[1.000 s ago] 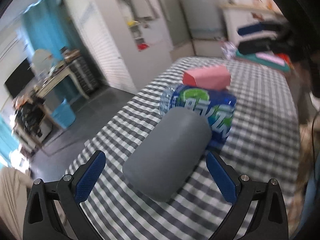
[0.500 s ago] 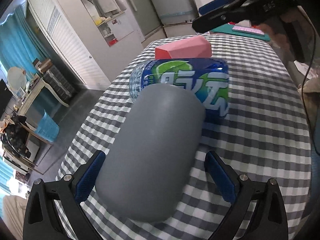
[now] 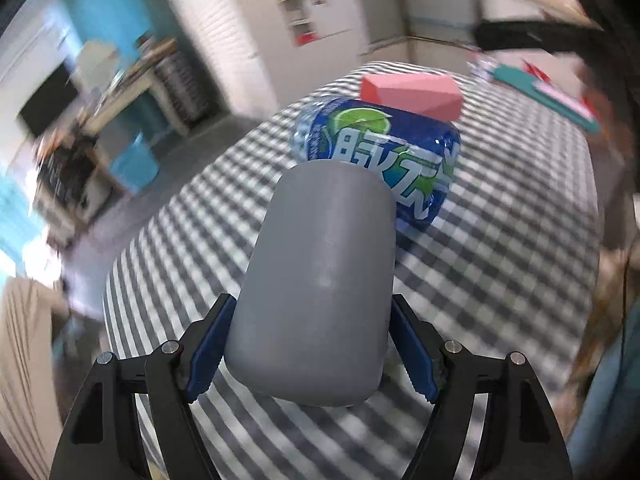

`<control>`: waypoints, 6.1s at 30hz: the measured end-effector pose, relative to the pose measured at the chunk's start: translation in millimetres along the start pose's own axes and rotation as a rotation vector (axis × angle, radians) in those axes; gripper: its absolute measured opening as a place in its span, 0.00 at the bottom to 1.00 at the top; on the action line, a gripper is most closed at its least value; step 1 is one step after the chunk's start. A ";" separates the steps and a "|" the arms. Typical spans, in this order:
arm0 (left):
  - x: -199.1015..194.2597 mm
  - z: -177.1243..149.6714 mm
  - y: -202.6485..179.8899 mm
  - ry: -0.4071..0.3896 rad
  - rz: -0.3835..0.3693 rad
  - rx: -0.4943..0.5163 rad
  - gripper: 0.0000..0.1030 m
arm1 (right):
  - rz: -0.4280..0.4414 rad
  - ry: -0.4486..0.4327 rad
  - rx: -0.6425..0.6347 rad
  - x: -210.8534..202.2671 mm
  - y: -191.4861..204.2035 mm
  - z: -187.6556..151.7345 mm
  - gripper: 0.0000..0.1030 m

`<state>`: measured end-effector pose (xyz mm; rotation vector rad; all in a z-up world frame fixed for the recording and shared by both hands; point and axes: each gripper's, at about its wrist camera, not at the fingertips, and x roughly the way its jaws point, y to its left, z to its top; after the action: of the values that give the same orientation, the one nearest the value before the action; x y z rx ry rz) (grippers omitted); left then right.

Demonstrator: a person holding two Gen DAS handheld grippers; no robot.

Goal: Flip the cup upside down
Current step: 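Lift the gray cup with the left gripper toward the right gripper, then grasp the gray cup with the right gripper while the left gripper releases it, then rotate the gray cup with the right gripper, rim facing the table, then set the gray cup upside down on the bed and open the right gripper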

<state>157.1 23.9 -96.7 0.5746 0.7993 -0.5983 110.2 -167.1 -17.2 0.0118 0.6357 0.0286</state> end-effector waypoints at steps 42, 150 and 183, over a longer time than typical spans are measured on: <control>-75.7 -15.0 -141.1 -0.032 0.095 -0.548 0.83 | 0.075 -0.091 0.064 -86.9 -47.0 -64.7 1.00; -114.0 -142.0 65.9 -0.257 0.595 -0.827 0.96 | 0.247 -0.012 -0.211 31.1 188.9 -28.2 0.69; -167.7 -71.6 -35.9 -0.393 0.606 -0.738 0.96 | 0.269 -0.248 -0.133 -92.2 82.7 -12.2 0.99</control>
<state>5.4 92.1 -13.9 -0.0070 0.3874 0.1595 26.9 -87.1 29.3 -0.0275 0.3801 0.3247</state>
